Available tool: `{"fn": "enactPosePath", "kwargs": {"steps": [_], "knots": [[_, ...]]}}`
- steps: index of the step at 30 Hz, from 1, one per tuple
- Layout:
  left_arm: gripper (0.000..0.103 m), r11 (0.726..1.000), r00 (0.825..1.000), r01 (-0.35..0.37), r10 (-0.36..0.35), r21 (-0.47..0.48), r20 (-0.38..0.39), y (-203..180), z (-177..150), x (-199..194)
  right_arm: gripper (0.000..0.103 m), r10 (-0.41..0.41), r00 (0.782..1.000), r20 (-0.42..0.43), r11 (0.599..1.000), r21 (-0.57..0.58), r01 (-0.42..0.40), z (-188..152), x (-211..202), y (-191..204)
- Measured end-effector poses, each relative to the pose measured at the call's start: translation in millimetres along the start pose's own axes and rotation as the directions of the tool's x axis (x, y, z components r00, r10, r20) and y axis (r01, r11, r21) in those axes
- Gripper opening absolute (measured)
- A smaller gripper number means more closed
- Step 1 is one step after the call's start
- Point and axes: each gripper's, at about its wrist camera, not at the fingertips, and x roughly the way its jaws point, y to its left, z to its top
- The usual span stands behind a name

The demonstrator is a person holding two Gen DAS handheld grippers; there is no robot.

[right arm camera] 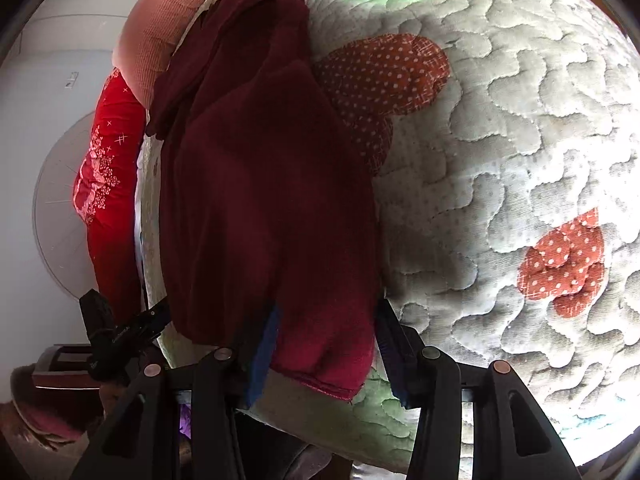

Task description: Fold small clothes

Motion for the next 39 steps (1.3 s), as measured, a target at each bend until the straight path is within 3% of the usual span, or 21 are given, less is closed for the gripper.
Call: {"fn": "enactPosePath", "kwargs": {"steps": [11,20,22,25,27,29,33,39], "knots": [[0.065,0.999,0.999,-0.038,0.038,-0.001,0.013,-21.0,1.9,16.4,0.047,0.018,0.999,-0.05,0.998,-0.054,-0.021,7.2,24.9,23.5],[0.063,0.997,0.997,-0.072,0.072,0.009,0.012,-31.4,6.0,22.5,0.029,-0.013,0.997,-0.08,0.999,-0.053,0.009,8.4,22.5,13.5],[0.061,0.997,0.997,-0.078,0.078,0.008,0.012,-31.9,6.0,22.2,0.021,-0.01,0.995,-0.097,0.998,-0.057,0.004,9.9,22.6,13.0],[0.044,0.996,0.996,-0.09,0.089,0.013,0.006,-33.4,6.9,22.0,0.014,0.009,0.993,-0.118,0.998,-0.064,-0.016,12.6,22.1,14.4],[0.011,0.994,0.995,-0.101,0.101,0.029,-0.004,-36.7,9.4,21.0,0.013,0.025,0.992,-0.126,0.997,-0.073,-0.035,14.0,20.0,19.5],[0.006,0.997,0.997,-0.075,0.076,0.024,-0.019,-40.1,13.8,17.0,0.012,0.071,0.989,-0.131,0.994,-0.073,-0.081,17.0,15.8,26.4],[0.006,0.999,0.999,0.04,-0.04,0.03,0.005,-52.4,34.3,-11.0,0.012,0.163,0.982,-0.097,0.981,-0.094,-0.172,34.7,-3.8,44.9],[0.006,0.987,0.981,0.157,-0.158,0.019,0.114,-68.9,97.0,-48.1,0.011,0.324,0.944,0.059,0.945,-0.075,-0.319,90.3,-40.7,62.5]]}}
